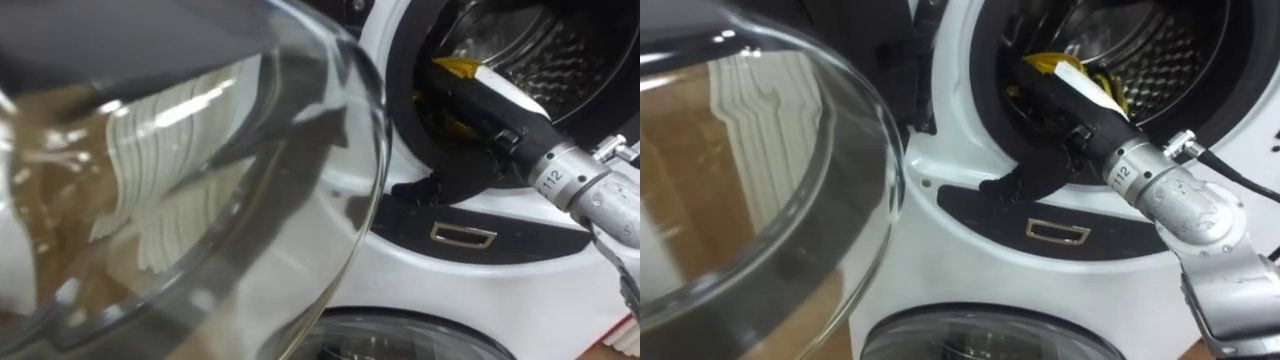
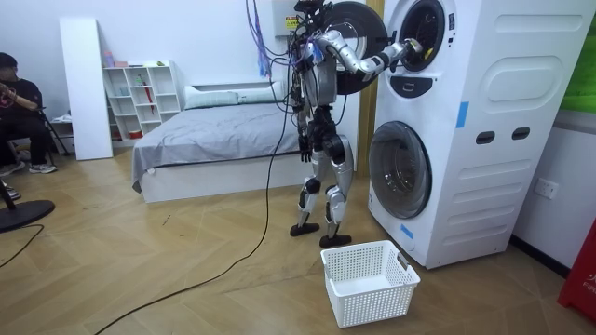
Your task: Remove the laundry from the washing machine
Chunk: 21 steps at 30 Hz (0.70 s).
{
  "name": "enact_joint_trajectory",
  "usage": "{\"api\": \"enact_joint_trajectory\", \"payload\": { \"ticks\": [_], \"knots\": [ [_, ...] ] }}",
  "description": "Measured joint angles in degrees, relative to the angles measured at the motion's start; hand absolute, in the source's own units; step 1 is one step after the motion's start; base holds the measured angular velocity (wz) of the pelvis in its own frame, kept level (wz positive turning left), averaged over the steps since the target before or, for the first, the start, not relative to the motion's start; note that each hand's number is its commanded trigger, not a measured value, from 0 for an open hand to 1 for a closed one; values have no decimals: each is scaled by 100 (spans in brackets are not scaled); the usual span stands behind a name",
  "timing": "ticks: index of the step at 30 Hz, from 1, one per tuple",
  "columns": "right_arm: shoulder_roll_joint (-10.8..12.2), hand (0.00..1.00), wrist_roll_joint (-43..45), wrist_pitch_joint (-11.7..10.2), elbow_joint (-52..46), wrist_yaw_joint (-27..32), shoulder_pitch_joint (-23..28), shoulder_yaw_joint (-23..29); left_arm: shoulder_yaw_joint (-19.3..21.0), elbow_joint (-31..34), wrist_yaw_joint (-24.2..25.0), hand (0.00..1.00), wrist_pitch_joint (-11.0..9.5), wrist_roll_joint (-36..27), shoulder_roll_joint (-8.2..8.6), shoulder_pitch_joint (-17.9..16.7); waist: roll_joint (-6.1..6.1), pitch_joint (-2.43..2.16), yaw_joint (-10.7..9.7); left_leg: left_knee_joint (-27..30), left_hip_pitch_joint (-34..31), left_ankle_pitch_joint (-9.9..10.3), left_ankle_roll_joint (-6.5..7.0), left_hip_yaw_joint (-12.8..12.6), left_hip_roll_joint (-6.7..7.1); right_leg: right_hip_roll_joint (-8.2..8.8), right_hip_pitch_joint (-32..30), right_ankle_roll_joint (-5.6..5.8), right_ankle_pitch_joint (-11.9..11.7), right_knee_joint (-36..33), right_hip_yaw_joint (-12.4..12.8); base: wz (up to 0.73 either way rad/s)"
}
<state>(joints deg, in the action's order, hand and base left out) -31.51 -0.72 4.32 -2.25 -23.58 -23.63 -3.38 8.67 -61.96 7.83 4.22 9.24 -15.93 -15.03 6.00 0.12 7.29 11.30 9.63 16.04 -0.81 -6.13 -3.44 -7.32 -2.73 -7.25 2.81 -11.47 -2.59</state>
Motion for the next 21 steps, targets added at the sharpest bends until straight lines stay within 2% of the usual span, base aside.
{"api": "enact_joint_trajectory", "payload": {
  "ticks": [6, 16, 20, 21],
  "knots": [
    [0, 0, -110, -125, 238, -35, 0, 6, -86, 1, -110, 0, 64, -22, -26, 25, 18, 5, 38, 1, 10, -2, -4, -14, 1, -1, 0, 42, 34, -21, -1, 0],
    [-1, 0, -124, -304, 462, 59, -1, 28, -90, -1, -123, 0, 57, -2, -17, -5, 45, 21, 76, 17, -1, -2, -7, -5, 14, -6, -9, 64, 48, -22, 79, 0],
    [-19, 0, -314, -317, 557, 92, 1, 34, -92, 10, -144, 0, 60, 3, 9, -79, 20, 16, -29, 24, 3, -1, -3, 13, 12, 0, 24, 67, 40, -17, 54, 5],
    [-23, 0, -319, -278, 634, 97, 1, 34, -90, 11, -145, 0, 64, 4, 17, -94, 7, 13, -45, 25, 4, 0, -1, 16, 12, 0, 27, 37, 22, -15, 49, 0]
  ]
}}
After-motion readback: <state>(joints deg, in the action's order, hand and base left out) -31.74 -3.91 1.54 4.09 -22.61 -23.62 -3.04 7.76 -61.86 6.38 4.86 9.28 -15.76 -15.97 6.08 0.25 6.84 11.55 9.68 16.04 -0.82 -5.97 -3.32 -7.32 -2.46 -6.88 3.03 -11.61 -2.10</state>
